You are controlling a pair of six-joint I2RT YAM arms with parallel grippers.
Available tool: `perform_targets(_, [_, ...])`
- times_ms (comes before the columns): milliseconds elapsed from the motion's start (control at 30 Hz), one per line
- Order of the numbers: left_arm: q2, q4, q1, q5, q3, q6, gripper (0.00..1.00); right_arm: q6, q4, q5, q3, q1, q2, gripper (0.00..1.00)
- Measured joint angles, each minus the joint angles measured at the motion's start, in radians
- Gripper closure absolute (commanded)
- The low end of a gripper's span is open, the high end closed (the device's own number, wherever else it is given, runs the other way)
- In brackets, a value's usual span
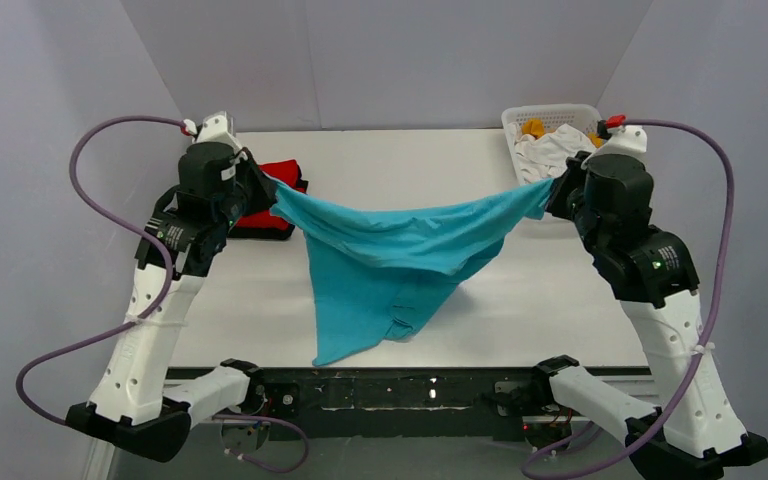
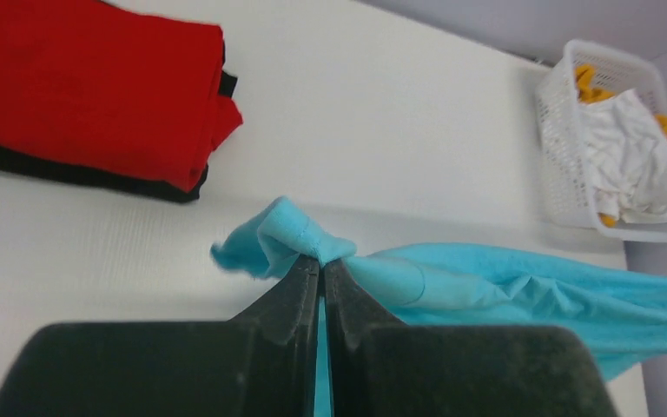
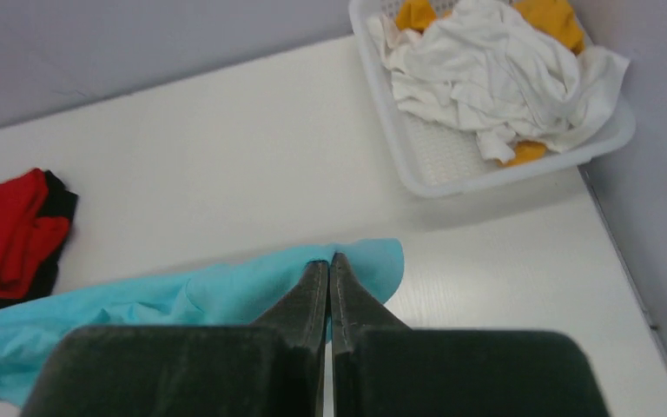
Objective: Fold and stack the t-shirts
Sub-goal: Flatten out the tshirt
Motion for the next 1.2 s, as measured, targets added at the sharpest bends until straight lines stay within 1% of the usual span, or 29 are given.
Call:
perform_targets(133, [0.082,-0.045,0.019,0.028,0.211,0.022,1.0,-0.031,0.039,-0.034,0.152,0.0,0.043,0.99])
perform_targets(233, [0.217,-0.065,0.059,0.063,0.389,0.026,1.0,-0.07,0.087,-0.054,0.259,-0.001,0.116,0.99])
perform_targets(267, [0.249,-0.063,0.069,0.066,0.425,0.026,1.0,-0.089,0.097,-0.063,0.312,-0.002,0.158,0.99])
perform_targets(300, [0.318,-0.068,0.089,0.076,0.492,0.026,1.0,-0.11,0.119,-0.071,0.384,-0.002,0.214,0.99])
perform_targets(333, [0.394,-0.091,0.114,0.089,0.573,0.022,1.0,-0.138,0.134,-0.078,0.476,-0.003,0.284,0.99])
perform_targets(367, [0.481,-0.113,0.137,0.107,0.682,0.016,1.0,-0.171,0.18,-0.085,0.61,-0.006,0.387,0.99])
perform_targets(400, [0.555,-0.115,0.159,0.118,0.774,0.01,1.0,-0.178,0.196,-0.085,0.63,-0.006,0.409,0.99])
perform_targets(433, [0.661,-0.15,0.191,0.142,0.931,-0.003,1.0,-0.202,0.199,-0.082,0.72,-0.009,0.478,0.99])
perform_targets(467, [0.746,-0.138,0.225,0.165,1.053,-0.025,1.0,-0.23,0.203,-0.074,0.851,-0.013,0.565,0.99])
perform_targets(533, [0.789,-0.106,0.291,0.209,1.086,-0.073,1.0,-0.269,0.249,-0.058,0.984,-0.02,0.654,0.99])
perform_targets(600, [0.781,-0.103,0.368,0.243,1.07,-0.129,1.0,-0.309,0.303,-0.048,0.998,-0.026,0.665,0.99])
perform_targets(667, [0.759,-0.097,0.439,0.269,1.069,-0.166,1.0,-0.34,0.371,-0.047,0.935,-0.027,0.624,0.99])
perform_targets(733, [0.723,-0.086,0.473,0.29,1.064,-0.185,1.0,-0.37,0.439,-0.056,0.822,-0.027,0.543,0.99])
perform_targets(800, [0.66,-0.072,0.479,0.332,1.033,-0.201,1.0,-0.39,0.476,-0.069,0.735,-0.027,0.463,0.99])
perform_targets(900, [0.505,-0.042,0.468,0.418,0.862,-0.216,1.0,-0.412,0.512,-0.097,0.586,-0.028,0.33,0.99])
perform_targets(967, [0.364,0.001,0.463,0.475,0.652,-0.222,1.0,-0.416,0.542,-0.111,0.42,-0.028,0.217,0.99])
perform_targets(1000, [0.275,0.019,0.462,0.494,0.508,-0.225,1.0,-0.409,0.555,-0.114,0.327,-0.028,0.164,0.99])
perform_targets(1033, [0.208,0.02,0.461,0.504,0.396,-0.228,1.0,-0.39,0.565,-0.115,0.208,-0.028,0.096,0.99])
perform_targets(1067, [0.12,0.032,0.461,0.513,0.242,-0.235,1.0,-0.37,0.558,-0.115,0.124,-0.028,0.049,0.99])
perform_targets(1100, [0.047,0.038,0.462,0.518,0.106,-0.24,1.0,-0.335,0.56,-0.118,0.007,-0.028,-0.01,0.99])
perform_targets(1167, [-0.087,0.005,0.462,0.525,-0.176,-0.258,1.0,-0.261,0.51,-0.121,-0.165,-0.028,-0.087,0.99])
perform_targets(1200, [-0.129,-0.028,0.461,0.526,-0.286,-0.269,1.0,-0.212,0.474,-0.122,-0.248,-0.028,-0.113,0.99])
